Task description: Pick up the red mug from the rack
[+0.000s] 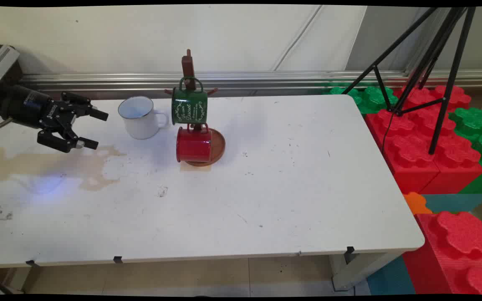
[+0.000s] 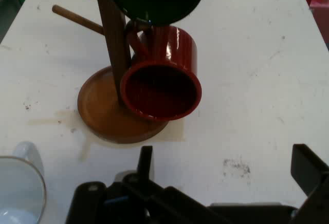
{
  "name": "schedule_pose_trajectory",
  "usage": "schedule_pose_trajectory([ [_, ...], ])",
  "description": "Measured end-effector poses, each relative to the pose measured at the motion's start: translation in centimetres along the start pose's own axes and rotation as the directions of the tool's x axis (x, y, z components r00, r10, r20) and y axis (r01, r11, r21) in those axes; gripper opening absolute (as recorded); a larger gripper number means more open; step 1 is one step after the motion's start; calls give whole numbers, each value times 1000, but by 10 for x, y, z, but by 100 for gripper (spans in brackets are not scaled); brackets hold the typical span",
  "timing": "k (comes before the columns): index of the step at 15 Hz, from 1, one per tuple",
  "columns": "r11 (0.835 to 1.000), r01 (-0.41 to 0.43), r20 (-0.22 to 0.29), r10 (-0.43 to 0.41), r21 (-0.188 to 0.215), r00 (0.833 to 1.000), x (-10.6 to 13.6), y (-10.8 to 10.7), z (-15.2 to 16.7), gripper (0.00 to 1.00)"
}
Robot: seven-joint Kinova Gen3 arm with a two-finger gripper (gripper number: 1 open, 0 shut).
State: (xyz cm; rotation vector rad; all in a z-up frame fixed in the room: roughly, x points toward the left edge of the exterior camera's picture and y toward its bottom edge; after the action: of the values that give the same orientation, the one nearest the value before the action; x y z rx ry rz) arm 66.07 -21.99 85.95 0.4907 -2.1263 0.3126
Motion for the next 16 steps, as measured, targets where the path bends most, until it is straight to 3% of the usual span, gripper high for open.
schedule_pose_trajectory([
  [16, 998, 66, -49, -66, -18, 997, -3, -4, 42, 100],
])
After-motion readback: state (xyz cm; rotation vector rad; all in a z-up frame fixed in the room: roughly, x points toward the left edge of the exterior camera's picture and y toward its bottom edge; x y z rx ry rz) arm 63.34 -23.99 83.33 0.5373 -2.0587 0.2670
